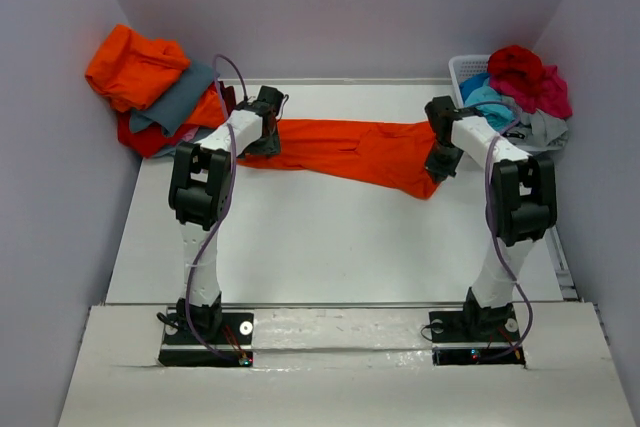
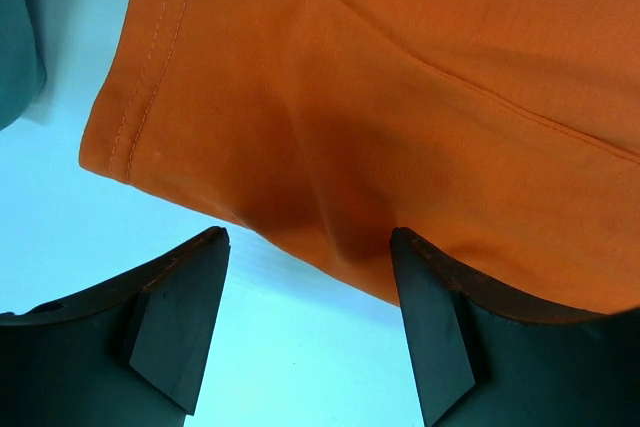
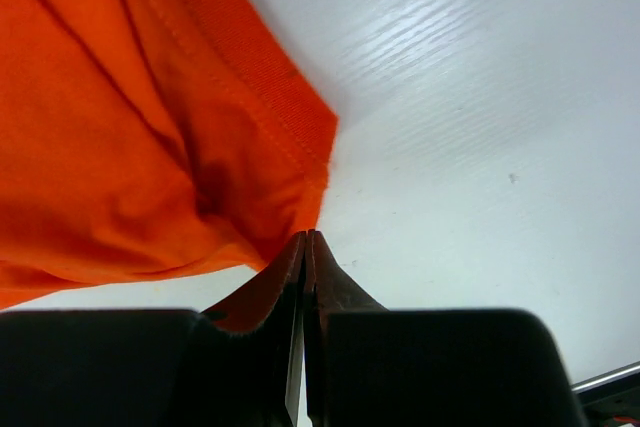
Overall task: Fold and stack the t-shirts
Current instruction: Fold the tshirt
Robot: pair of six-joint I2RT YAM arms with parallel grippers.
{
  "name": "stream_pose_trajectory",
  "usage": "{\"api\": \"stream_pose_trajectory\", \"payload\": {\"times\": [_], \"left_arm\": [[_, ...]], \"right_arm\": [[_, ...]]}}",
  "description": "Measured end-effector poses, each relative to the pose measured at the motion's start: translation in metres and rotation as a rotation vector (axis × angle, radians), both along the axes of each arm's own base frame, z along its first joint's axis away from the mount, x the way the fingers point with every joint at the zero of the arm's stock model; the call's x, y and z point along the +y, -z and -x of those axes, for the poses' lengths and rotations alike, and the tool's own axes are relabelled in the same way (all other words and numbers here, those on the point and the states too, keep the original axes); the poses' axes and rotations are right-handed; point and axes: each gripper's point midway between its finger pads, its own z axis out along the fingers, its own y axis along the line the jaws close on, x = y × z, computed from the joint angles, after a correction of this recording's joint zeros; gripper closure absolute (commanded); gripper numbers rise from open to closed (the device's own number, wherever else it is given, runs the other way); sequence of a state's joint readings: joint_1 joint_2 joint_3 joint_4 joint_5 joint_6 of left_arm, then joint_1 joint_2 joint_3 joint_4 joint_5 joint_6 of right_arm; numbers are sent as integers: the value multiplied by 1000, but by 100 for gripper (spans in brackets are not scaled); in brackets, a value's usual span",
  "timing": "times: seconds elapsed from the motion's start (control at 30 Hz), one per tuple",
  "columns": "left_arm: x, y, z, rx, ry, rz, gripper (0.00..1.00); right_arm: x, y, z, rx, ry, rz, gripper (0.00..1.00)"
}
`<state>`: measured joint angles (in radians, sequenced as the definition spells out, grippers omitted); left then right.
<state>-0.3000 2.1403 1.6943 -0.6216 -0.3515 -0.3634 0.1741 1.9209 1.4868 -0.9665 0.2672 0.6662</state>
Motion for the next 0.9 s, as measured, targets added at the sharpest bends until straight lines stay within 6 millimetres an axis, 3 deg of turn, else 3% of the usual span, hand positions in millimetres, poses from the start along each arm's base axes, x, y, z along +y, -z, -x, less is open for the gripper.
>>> {"api": "stream_pose_trajectory", "payload": {"times": [0.23, 0.37, 0.47, 0.5, 0.6, 0.9], "left_arm": [[1, 5, 3, 11, 1, -4, 22], [2, 6, 4, 15, 3, -6, 22], [2, 7, 5, 16, 3, -6, 22], [2, 8, 6, 19, 3, -7, 22], [2, 10, 7, 23, 4, -9, 22], [2, 10, 7, 23, 4, -8, 22]], "right_arm": [[-20, -8, 0, -20, 51, 9, 92], [-18, -8, 0, -18, 42, -7, 84], [-13, -7, 0, -13, 27, -31, 68], [-12, -7, 0, -13, 26, -36, 56], [-9, -7, 0, -13, 13, -54, 46], [0, -1, -9, -9, -2, -94, 47]]}}
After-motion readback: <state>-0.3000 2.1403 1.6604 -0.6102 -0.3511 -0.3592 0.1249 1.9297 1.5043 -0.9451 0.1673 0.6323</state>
